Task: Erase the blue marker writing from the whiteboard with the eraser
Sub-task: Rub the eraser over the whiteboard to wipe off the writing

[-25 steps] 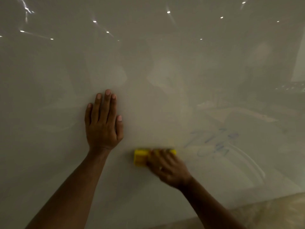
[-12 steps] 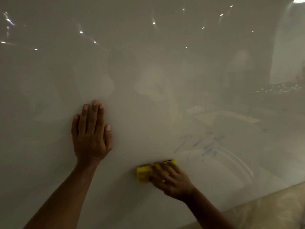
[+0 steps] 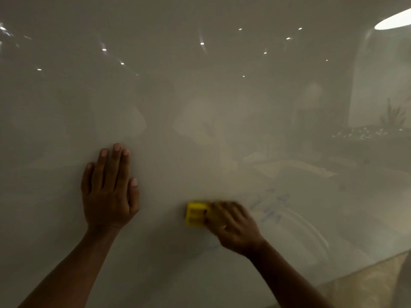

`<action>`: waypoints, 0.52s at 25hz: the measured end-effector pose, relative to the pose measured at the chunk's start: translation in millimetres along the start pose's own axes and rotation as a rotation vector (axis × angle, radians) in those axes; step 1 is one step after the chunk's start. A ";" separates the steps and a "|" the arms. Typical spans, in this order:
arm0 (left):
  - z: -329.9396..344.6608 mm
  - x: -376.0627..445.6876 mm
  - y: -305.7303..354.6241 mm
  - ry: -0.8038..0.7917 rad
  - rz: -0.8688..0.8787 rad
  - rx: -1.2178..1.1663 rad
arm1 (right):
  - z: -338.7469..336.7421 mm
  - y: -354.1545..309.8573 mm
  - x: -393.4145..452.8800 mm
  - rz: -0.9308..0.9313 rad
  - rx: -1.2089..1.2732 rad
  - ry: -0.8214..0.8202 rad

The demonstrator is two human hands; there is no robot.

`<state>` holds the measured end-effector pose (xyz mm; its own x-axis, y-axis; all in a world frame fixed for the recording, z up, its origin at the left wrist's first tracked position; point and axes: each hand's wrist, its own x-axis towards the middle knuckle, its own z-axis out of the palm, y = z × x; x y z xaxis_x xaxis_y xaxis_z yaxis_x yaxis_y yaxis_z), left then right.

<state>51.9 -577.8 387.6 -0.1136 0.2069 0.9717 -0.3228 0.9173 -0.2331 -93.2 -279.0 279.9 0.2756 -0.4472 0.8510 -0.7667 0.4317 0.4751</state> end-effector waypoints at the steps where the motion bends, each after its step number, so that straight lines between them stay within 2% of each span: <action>1: 0.3 -0.7 0.0 0.003 0.004 -0.001 | -2.4 9.4 7.7 0.126 -0.049 0.060; 3: 0.5 -1.0 -0.6 0.010 0.008 -0.002 | 2.6 4.9 14.5 0.306 -0.029 0.165; 4: 0.6 -0.5 -0.7 0.009 0.006 0.003 | 10.3 -6.7 13.6 0.312 0.020 0.154; 5: 0.1 -0.3 -0.5 0.004 0.005 0.009 | 17.1 -21.6 10.1 0.211 0.068 0.105; 7: -1.1 0.2 0.9 -0.002 0.007 0.017 | 14.1 -28.0 5.5 -0.152 0.130 -0.050; 8: -2.0 0.4 1.1 -0.006 0.010 0.012 | 6.4 -16.9 8.5 -0.271 0.132 -0.088; 9: -1.7 1.0 1.1 -0.009 0.016 0.006 | -1.9 -0.8 14.6 -0.292 0.072 -0.057; 10: -1.3 -0.2 0.5 -0.014 0.018 0.010 | -7.8 16.0 20.3 -0.192 -0.014 0.008; 13: 3.0 -0.5 0.0 -0.020 0.019 0.050 | -12.3 39.5 37.6 0.445 -0.052 0.256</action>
<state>49.2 -578.9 387.0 -0.1393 0.2171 0.9662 -0.3668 0.8949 -0.2540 -106.0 -269.1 333.4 0.0670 -0.0082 0.9977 -0.8139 0.5779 0.0594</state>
